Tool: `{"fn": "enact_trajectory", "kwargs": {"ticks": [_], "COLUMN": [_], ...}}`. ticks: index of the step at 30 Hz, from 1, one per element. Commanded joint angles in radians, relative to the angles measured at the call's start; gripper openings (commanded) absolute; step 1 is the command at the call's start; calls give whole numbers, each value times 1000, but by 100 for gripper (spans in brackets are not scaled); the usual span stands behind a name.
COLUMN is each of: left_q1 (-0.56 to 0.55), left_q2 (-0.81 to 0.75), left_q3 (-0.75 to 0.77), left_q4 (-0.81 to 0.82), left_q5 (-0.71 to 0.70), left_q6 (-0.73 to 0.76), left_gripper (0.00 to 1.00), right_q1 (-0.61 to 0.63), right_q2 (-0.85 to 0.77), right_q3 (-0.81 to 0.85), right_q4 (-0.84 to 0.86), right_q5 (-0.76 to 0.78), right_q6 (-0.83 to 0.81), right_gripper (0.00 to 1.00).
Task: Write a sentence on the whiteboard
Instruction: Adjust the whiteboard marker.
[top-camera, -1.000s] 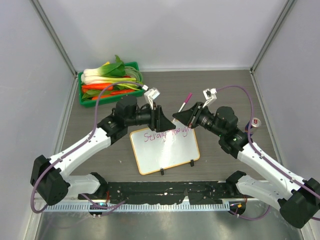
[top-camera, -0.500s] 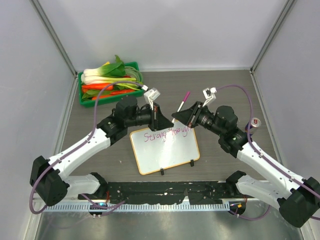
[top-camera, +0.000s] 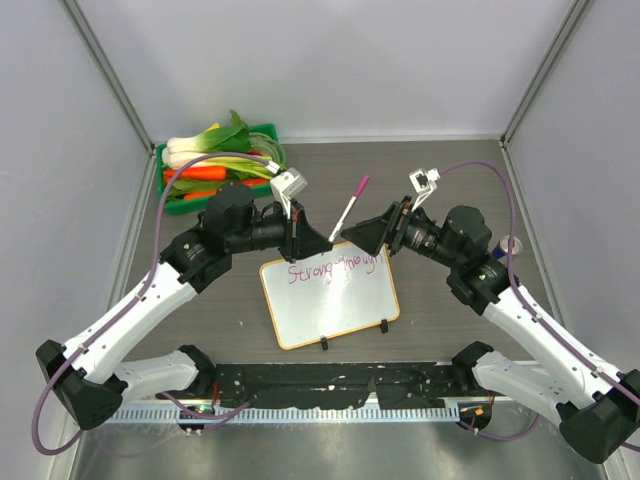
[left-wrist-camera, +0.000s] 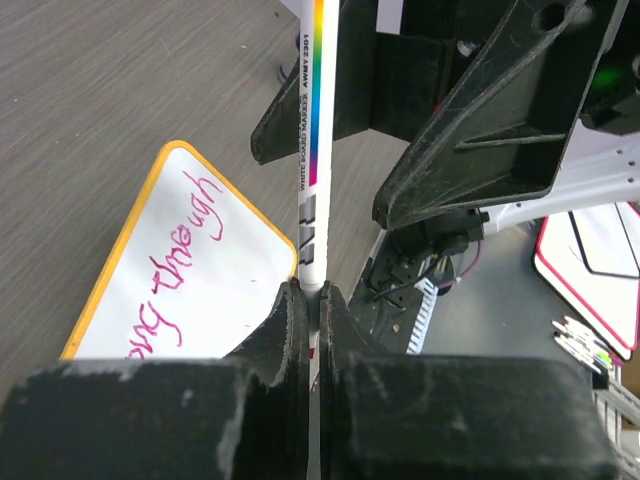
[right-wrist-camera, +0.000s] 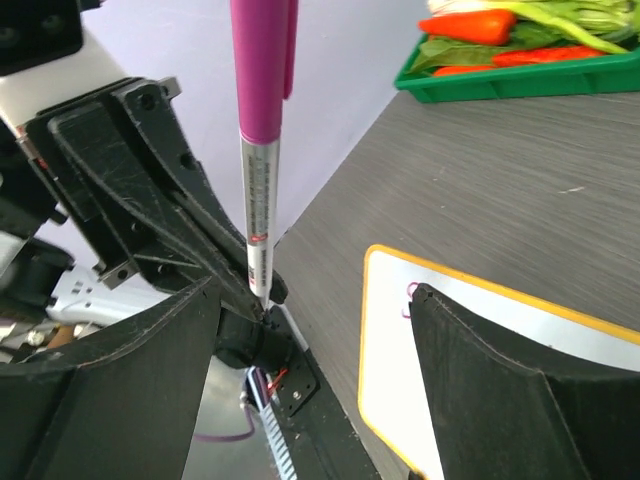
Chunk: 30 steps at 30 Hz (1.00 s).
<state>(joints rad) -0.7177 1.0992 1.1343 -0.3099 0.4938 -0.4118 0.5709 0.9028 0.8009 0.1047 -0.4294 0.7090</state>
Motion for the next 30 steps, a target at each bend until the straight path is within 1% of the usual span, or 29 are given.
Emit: {"fn": "enact_trajectory", "kwargs": {"ticks": [1,3,5,7,8,11,12,18,20,23,25,30], "left_q1": [0,-2,0,0,0,-2,-2,0,0,0,-2,0], "left_q2": [-4,2,5,11,16,18,18,-1,-12,-15,-15,-15], "left_q3": [93,114,128,137,142,142,142,116,102,97,99,96], "left_q4": [-138,-169,-179,-182,-182,-189,-193,-176,-155,-144,-147,-147], "left_q5": [106,147,193,224,230,242,244,255,252,255,256,255], "left_q6": [83,99,105,105,107,113,119,111,97,90,90,88], "left_gripper": [0,0,0,0,0,0,0,0,0,0,0,0], "right_q1": [-3,-3,-3,-5,-3,-3,-3,-3,-3,-3,-5,-2], "right_q2": [2,24,44,59,65,65,62,54,61,73,77,90], "right_q3": [64,66,60,49,47,46,47,70,75,80,81,84], "right_q4": [64,119,191,251,263,277,285,277,271,270,263,259], "right_q5": [-185,-273,-336,-371,-384,-390,-393,-431,-451,-483,-489,-505], "right_q6": [-39,-8,39,82,93,106,112,127,126,126,124,122], "right_gripper": [81,81,78,70,64,59,56,46,45,41,36,36]}}
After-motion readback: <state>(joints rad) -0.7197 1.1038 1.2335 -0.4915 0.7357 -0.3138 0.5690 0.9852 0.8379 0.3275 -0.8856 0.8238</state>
